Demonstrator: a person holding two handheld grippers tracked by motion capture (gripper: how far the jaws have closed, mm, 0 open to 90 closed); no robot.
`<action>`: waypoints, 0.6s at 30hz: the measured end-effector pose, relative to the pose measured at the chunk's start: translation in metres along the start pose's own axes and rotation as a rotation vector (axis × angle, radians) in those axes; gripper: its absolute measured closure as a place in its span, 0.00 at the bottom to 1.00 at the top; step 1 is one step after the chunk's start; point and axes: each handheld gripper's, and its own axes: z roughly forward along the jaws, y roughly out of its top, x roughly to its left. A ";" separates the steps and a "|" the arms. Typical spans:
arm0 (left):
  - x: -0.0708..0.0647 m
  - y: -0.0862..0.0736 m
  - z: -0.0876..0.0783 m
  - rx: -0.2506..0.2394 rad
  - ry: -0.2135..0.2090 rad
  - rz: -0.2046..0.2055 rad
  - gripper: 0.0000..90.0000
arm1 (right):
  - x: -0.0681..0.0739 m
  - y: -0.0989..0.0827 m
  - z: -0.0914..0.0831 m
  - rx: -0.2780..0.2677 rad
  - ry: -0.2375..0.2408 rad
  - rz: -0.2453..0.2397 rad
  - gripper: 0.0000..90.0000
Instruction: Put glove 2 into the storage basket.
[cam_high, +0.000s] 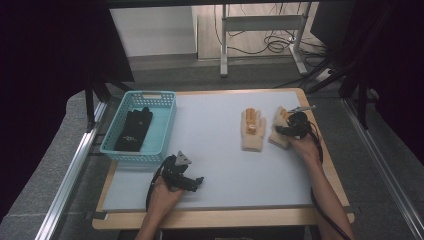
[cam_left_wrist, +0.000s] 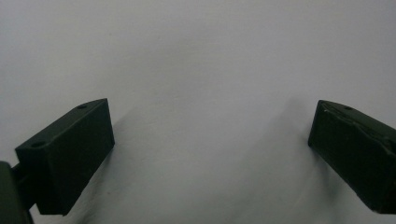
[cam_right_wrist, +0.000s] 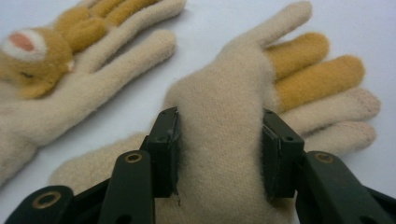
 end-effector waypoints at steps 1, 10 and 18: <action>0.000 0.000 0.000 0.001 0.000 0.001 0.01 | 0.000 -0.001 -0.001 -0.003 0.002 0.002 0.60; 0.000 0.000 0.000 0.002 -0.001 0.001 0.01 | 0.011 -0.005 -0.027 -0.062 0.040 -0.014 0.67; 0.000 0.000 0.000 0.001 -0.001 0.000 0.01 | 0.032 -0.003 -0.051 -0.092 0.070 -0.051 0.76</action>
